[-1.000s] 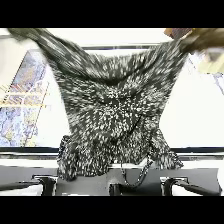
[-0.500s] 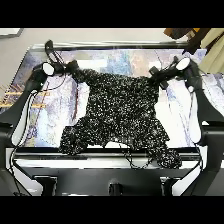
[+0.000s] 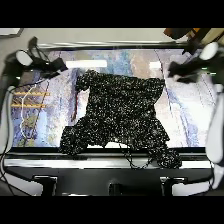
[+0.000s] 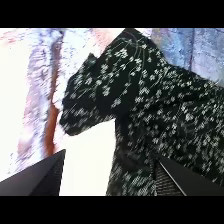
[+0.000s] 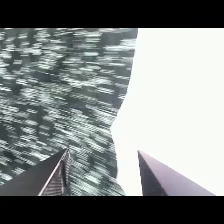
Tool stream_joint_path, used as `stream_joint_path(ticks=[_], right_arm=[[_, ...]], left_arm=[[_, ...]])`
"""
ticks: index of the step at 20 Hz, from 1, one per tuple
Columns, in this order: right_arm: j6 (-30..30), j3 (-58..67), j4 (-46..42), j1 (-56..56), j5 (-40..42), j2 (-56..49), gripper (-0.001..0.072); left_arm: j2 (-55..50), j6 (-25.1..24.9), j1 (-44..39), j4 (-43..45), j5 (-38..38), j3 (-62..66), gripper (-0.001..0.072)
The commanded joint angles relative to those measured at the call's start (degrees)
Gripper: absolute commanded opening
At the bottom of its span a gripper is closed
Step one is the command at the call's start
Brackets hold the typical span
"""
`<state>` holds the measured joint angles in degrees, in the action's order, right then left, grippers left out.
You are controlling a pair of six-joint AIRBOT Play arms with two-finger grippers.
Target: Fold the clothes and pants, and hang the long-sleeved shirts on hangers.
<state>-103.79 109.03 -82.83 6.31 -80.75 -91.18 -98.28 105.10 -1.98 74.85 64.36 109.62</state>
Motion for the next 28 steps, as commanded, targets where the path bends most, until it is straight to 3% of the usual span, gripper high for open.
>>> stream_joint_path(ticks=[1, 5, 10, 15, 19, 26, 27, 28], right_arm=[[3.7, -6.3, -5.9, 4.6, -6.8, 13.1, 0.0493], [-0.7, -37.5, -3.0, -0.3, -4.2, 31.8, 0.0488], [-19.3, -64.9, -0.9, -21.6, 8.1, 44.0, 0.0484], [-35.3, -68.9, -8.0, -44.7, 14.9, 37.9, 0.0483], [-37.0, -68.9, -8.6, -50.6, 20.3, 30.9, 0.0481], [-37.0, -68.9, -10.7, -50.5, 21.6, 24.3, 0.0478], [-37.0, -68.9, -11.0, -50.5, 21.6, 23.6, 0.0458], [-37.0, -68.9, -11.5, -50.5, 21.8, 23.3, 0.0352]], left_arm=[[9.3, 0.4, 0.4, 9.0, 10.2, -4.4, 0.0609], [23.0, 0.4, -2.3, 9.2, 4.9, -26.4, 0.061], [32.2, 0.4, -12.0, 9.2, 0.1, -47.1, 0.0609], [32.2, 0.6, -21.1, 9.2, -3.3, -52.6, 0.0609], [32.2, 0.6, -23.6, 9.2, -6.3, -52.5, 0.0609], [32.2, 0.6, -23.5, 9.3, -6.4, -52.5, 0.0609], [32.2, 0.6, -23.5, 9.3, -6.4, -52.5, 0.0609], [32.2, 0.6, -23.5, 9.4, -6.4, -52.5, 0.0609]])
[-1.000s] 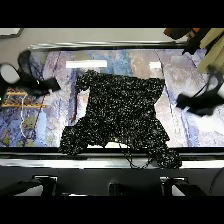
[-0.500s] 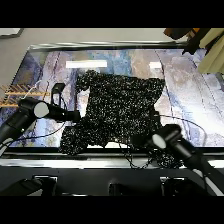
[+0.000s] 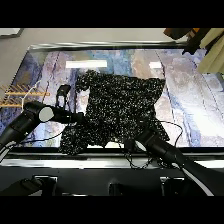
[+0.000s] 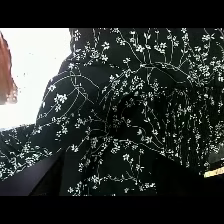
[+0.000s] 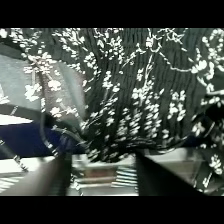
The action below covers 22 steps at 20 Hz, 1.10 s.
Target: Fold the clothes and pants, and hang the long-sleeved shirts on hangers.
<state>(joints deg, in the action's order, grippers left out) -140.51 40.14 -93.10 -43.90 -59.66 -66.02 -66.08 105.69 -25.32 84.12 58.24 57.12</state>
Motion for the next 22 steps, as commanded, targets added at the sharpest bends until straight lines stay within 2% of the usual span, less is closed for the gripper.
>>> stream_joint_path(ticks=[1, 5, 7, 8, 9, 10, 17, 22], right_arm=[[-1.2, 0.0, -2.2, -0.3, 1.2, -1.9, 0.0342], [-4.7, 0.0, -4.1, -0.3, 1.1, -2.0, 0.0293], [-4.8, 0.0, -4.1, -0.3, 0.8, -2.0, 0.0207], [-4.9, 0.0, -4.1, -0.3, 0.1, -1.9, 0.0112], [-4.8, 0.0, -4.1, -0.3, -0.7, -1.9, 0.0057], [-4.8, 0.0, -4.1, -0.3, -1.6, -1.9, 0.0038], [-4.8, 0.0, -4.5, -0.3, -4.4, 3.8, 0.0037], [-4.8, 0.0, -4.7, -0.3, -7.1, 5.7, 0.0038]], left_arm=[[0.0, 0.0, -0.1, 0.2, -0.3, 0.0, 0.0609], [0.0, 0.0, -0.1, 0.2, -0.3, 0.0, 0.0609], [0.0, 0.0, -0.1, 0.2, -0.3, 0.0, 0.0609], [0.0, 0.0, -0.1, 0.2, -0.3, 0.0, 0.0609], [0.0, 0.0, -0.1, 0.2, -0.3, 0.0, 0.0609], [0.0, 0.0, -0.1, 0.2, -0.3, 0.0, 0.0609], [0.0, -0.3, -0.5, -1.4, 1.5, -0.1, 0.0611], [-0.1, -1.5, -7.7, -5.5, 2.1, -0.7, 0.062]])
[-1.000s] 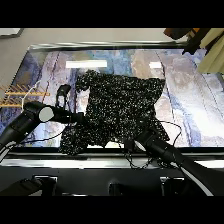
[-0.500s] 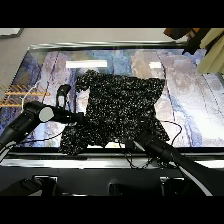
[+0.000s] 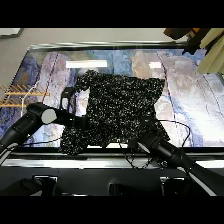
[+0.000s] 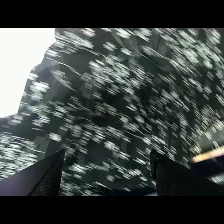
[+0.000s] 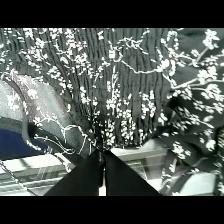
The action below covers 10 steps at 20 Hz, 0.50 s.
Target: Fold the clothes and pants, and hang the long-sleeved shirts on hangers.
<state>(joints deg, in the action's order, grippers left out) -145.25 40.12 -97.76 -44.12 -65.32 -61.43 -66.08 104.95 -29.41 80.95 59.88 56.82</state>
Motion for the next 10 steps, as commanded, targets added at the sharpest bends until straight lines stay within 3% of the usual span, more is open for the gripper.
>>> stream_joint_path(ticks=[1, 4, 7, 9, 10], right_arm=[[-0.1, 0.0, 0.0, -0.1, -1.4, 1.2, 0.0038], [-0.1, 0.0, 0.0, -0.1, -1.6, 1.2, 0.0038], [-0.1, 0.0, 0.0, -0.1, -1.8, 1.2, 0.0038], [-0.1, 0.0, 0.0, -0.1, -1.8, 1.2, 0.0038], [-0.1, 0.0, 0.0, -0.1, -1.7, 1.2, 0.0038]], left_arm=[[-0.3, 0.0, -5.5, -2.3, 0.5, -1.1, 0.062], [-0.8, 4.5, -8.1, -3.7, -0.4, -4.4, 0.0621], [-0.9, 4.6, -8.3, -9.0, -0.8, -6.3, 0.0626], [-1.0, 4.6, -9.2, -8.5, -1.5, -6.3, 0.072], [-1.2, 4.6, -9.9, -8.4, -2.4, -6.3, 0.072]])
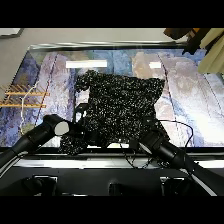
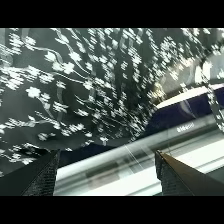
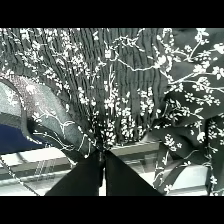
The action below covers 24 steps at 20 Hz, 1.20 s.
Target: Fold the clothes and pants, and hang the long-sleeved shirts on hangers.
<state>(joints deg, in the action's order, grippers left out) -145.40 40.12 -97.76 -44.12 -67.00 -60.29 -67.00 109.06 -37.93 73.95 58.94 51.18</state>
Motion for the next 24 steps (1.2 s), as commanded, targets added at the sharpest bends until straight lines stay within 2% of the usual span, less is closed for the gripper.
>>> stream_joint_path(ticks=[1, 6, 10, 14, 15, 20, 21, 24], right_arm=[[0.1, 0.0, 0.0, -0.1, 0.1, 0.1, 0.0038], [0.1, 0.0, 0.2, -0.1, 0.0, 0.1, 0.0038], [0.1, 0.0, 0.2, -0.1, -0.1, 0.1, 0.0038], [0.1, 0.0, 0.2, -0.1, -0.1, 0.1, 0.0038], [0.1, 0.0, 0.2, -0.1, -0.1, 0.1, 0.0038], [0.1, 0.0, 0.2, -0.1, -0.1, 0.1, 0.0038], [0.1, 0.0, 0.2, -0.1, 0.0, 0.1, 0.0038], [0.1, 0.0, 0.2, -0.1, 0.0, 0.0, 0.0038]], left_arm=[[-0.8, 0.5, -2.3, -1.4, -2.1, -0.7, 0.072], [-6.1, 1.0, -8.9, -1.3, -6.1, -0.7, 0.072], [-10.0, 4.9, -10.9, -1.1, -9.2, -0.7, 0.072], [-10.8, 12.8, -10.8, 8.0, -9.5, -0.5, 0.072], [-10.8, 13.5, -10.7, 9.2, -9.6, -0.4, 0.072], [-10.8, 13.6, -10.7, 9.4, -12.0, -0.3, 0.0707], [-10.8, 13.6, -10.7, 9.0, -12.5, -0.3, 0.0666], [-10.9, 13.5, -10.8, 8.6, -12.9, -0.3, 0.0667]])
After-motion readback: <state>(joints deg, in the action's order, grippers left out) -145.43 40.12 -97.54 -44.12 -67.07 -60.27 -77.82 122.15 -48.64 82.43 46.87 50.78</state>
